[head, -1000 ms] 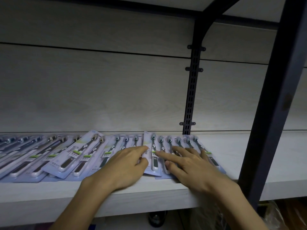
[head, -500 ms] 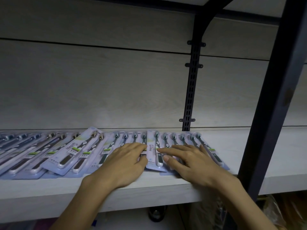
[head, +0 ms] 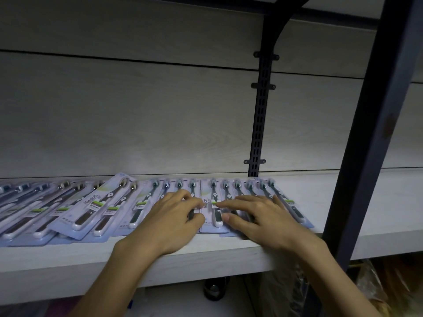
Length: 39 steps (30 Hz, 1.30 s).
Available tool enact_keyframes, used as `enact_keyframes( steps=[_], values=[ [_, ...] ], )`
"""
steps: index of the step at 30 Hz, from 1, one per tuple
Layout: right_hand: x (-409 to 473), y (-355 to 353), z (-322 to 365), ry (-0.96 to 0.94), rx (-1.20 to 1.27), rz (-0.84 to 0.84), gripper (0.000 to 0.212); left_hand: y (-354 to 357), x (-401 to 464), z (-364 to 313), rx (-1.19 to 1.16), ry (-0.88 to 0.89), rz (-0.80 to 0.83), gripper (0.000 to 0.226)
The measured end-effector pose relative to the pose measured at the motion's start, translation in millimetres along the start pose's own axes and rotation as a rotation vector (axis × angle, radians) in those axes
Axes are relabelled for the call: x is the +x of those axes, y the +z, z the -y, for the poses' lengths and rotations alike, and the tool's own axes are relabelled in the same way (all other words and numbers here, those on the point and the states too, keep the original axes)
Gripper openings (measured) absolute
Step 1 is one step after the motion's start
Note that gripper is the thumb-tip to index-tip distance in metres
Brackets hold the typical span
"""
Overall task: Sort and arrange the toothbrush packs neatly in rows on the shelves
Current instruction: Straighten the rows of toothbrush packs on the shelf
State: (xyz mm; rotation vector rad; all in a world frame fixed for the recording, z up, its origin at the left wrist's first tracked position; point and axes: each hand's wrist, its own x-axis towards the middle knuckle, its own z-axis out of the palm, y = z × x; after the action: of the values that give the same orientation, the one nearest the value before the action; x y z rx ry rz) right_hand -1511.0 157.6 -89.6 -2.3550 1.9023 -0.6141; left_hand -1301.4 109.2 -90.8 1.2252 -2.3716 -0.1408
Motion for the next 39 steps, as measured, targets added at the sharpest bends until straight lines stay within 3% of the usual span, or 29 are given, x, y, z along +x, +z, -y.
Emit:
enact_keyframes(
  steps=[8, 15, 20, 23, 27, 29, 31, 33, 36, 39],
  values=[
    [-0.1, -1.3, -1.3, 0.015, 0.015, 0.006, 0.056, 0.9, -0.8, 0.2, -0.044, -0.037, -0.069, 0.038],
    [-0.9, -1.7, 0.5, 0.031, -0.003, -0.001, 0.045, -0.4, -2.3, 1.0, -0.084, -0.049, -0.112, 0.036],
    [3.3, -6.1, 4.3, 0.044, -0.053, 0.129, 0.035, -0.9, -2.5, 0.2, -0.036, 0.012, -0.020, 0.037],
    [5.7, -6.8, 6.9, 0.025, -0.026, 0.148, 0.036, -2.4, -2.6, -1.4, -0.045, 0.007, 0.003, 0.052],
    [3.4, -4.1, 1.7, 0.003, 0.092, -0.062, 0.056, -6.6, -6.3, -6.3, -0.014, -0.010, -0.055, 0.055],
    [-2.5, -8.0, -4.5, 0.117, -0.063, -0.186, 0.067, -8.3, -7.8, -8.2, 0.104, -0.054, -0.090, 0.061],
    [-10.8, -11.4, -11.9, 0.310, -0.209, -0.141, 0.072, -8.4, -8.1, -7.6, 0.176, -0.132, -0.063, 0.057],
    [-13.3, -10.4, -17.7, 0.423, -0.163, -0.030, 0.076, -7.1, -8.2, -5.9, 0.191, -0.198, 0.029, 0.051],
    [-10.4, -6.7, -20.9, 0.376, -0.063, -0.002, 0.085, -6.9, -9.7, -6.3, 0.169, -0.220, 0.095, 0.051],
    [-10.4, -6.4, -16.9, 0.345, -0.092, 0.002, 0.076, -9.6, -12.4, -8.1, 0.163, -0.214, 0.094, 0.051]
  ],
)
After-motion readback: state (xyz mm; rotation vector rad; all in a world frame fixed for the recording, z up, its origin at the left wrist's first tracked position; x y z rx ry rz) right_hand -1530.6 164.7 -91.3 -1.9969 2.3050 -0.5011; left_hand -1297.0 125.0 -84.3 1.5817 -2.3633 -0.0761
